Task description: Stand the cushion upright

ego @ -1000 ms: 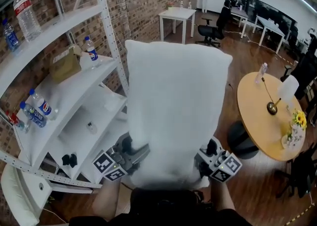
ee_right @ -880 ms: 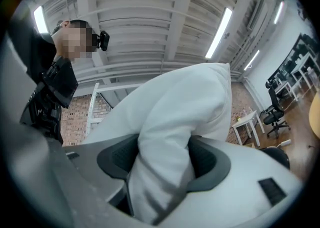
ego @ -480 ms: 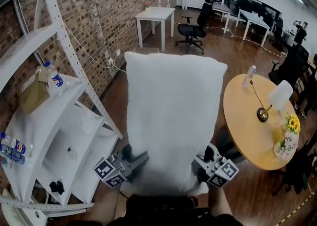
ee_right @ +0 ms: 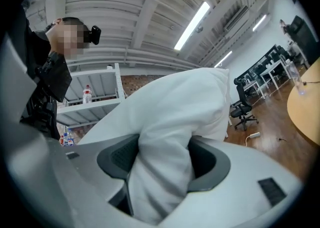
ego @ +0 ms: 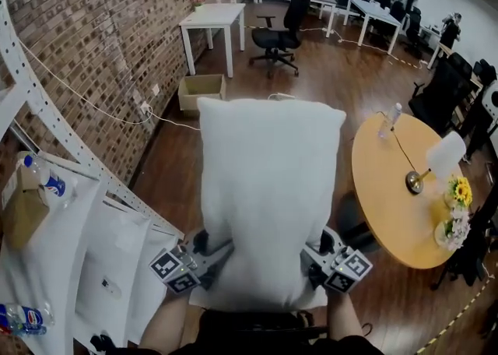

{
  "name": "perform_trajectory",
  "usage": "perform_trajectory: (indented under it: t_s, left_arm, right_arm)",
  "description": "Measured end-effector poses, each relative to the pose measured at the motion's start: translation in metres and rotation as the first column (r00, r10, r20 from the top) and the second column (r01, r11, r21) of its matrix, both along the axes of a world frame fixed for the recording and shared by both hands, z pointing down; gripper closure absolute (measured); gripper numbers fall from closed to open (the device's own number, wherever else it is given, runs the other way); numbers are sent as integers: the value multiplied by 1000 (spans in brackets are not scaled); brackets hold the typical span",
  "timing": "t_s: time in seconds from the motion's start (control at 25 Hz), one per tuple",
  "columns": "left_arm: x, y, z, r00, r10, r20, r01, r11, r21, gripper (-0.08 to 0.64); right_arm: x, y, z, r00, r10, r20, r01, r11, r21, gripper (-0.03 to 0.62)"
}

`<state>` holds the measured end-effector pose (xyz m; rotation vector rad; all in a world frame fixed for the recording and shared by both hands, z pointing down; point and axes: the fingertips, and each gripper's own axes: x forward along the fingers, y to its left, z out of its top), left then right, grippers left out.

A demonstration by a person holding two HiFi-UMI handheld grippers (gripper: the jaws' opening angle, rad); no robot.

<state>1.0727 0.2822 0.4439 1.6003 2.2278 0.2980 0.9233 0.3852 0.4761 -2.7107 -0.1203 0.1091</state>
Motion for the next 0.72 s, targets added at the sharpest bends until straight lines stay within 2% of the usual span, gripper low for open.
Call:
perform_trajectory:
  t_s: [0.28, 0.44, 0.72]
  left_arm:
    - [70, 57, 60, 994, 67, 82, -74, 993, 91, 298]
    - [84, 80, 101, 985, 53, 165, -83, 980, 180, 298]
    - [89, 102, 160, 976, 65, 209, -119, 959, 258, 298]
  right_arm:
    - [61, 41, 49, 992, 72, 104, -79, 995, 59, 313]
    - [70, 63, 93, 985, 52, 163, -78, 985, 157, 313]
    - [71, 83, 144, 956, 66, 285, -115, 981, 158, 313]
